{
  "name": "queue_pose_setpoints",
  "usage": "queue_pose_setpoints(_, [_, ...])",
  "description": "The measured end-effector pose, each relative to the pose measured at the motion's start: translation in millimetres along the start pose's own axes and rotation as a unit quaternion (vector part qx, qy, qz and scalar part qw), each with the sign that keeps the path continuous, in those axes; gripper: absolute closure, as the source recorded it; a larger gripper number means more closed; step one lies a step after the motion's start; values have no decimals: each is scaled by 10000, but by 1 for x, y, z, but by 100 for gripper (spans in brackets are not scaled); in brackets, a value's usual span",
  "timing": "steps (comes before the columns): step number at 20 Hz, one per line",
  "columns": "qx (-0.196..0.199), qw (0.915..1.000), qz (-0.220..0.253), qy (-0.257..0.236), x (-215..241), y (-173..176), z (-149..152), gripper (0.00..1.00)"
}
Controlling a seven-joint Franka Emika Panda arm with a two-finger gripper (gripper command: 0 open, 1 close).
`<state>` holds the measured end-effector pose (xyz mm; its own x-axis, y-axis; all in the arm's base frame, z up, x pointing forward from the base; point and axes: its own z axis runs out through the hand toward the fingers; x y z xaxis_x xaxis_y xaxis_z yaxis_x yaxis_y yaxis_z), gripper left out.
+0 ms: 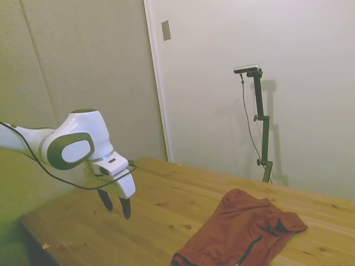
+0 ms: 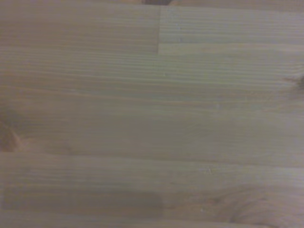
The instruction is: Unfold the shorts
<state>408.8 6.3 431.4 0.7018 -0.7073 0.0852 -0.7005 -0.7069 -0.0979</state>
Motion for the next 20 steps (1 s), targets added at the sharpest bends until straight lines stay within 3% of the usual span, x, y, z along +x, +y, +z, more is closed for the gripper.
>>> queue_pose_setpoints(5, [125,9995,218,199,23,-4,-14,0])
queue_pose_setpoints(10, [345,9942,814,606,96,-3,-36,0])
queue_pose_setpoints(20, [494,9632,2355,1200,259,70,-52,0])
